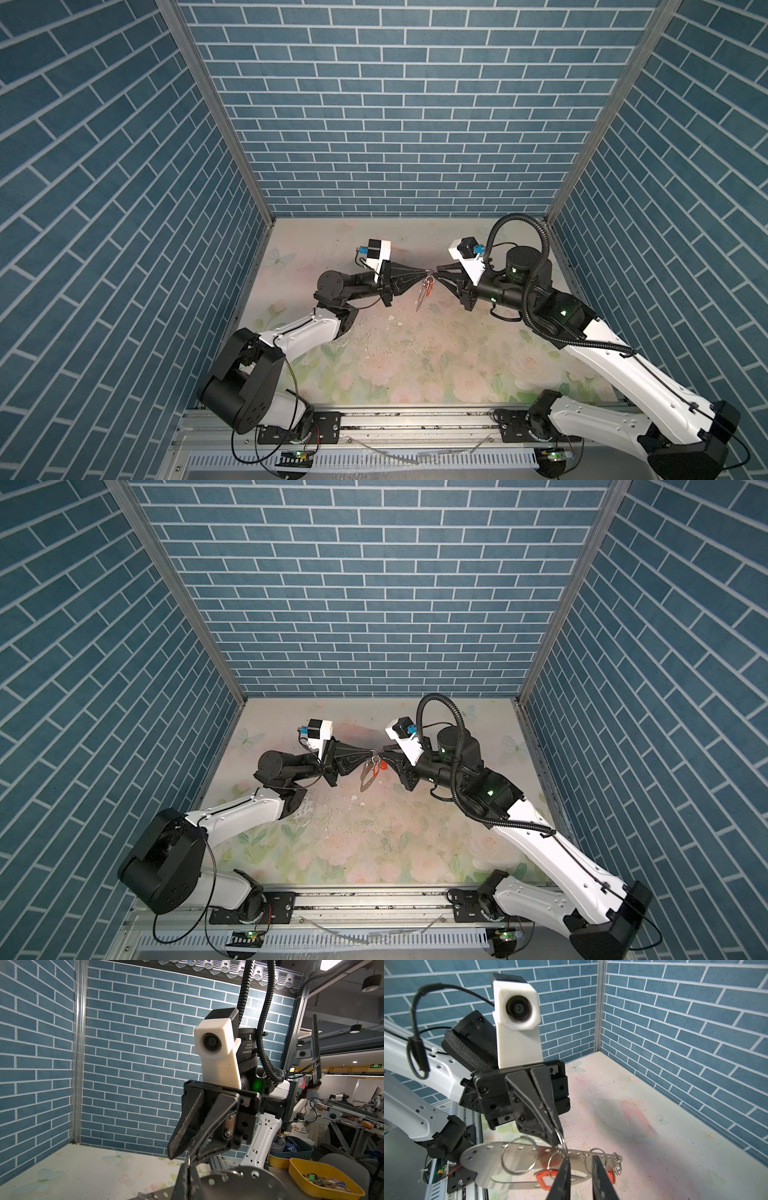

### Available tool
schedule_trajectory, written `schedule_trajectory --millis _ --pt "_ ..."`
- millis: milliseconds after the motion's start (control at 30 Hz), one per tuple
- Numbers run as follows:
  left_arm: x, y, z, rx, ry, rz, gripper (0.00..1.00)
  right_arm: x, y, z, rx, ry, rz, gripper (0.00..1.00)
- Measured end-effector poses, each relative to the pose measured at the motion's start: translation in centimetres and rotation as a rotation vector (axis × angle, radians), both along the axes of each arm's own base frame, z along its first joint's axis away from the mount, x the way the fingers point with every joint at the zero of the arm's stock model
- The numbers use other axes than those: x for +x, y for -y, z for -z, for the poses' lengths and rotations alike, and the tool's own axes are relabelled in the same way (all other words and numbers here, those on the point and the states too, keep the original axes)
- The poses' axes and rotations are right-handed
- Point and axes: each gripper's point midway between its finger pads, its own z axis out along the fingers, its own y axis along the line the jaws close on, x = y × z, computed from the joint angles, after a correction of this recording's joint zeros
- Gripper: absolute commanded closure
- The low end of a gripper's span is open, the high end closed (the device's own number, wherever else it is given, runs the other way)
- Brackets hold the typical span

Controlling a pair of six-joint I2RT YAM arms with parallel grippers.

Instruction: Put the keys on the keyring

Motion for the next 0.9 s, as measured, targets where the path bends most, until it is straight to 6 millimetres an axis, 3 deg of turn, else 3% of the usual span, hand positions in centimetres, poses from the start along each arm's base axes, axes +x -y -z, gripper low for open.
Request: schedule_trajectory --millis 200,900 --pt "0.0 0.0 0.0 0.000 0.000 -0.001 1.00 -0.8 0.2 -0.8 0.023 0.013 -0.027 0.79" --pt "-1.2 -0.7 -1.5 -0.016 0.030 0.018 1.00 -1.2 -1.2 -1.0 0.052 0.010 -0.113 0.82"
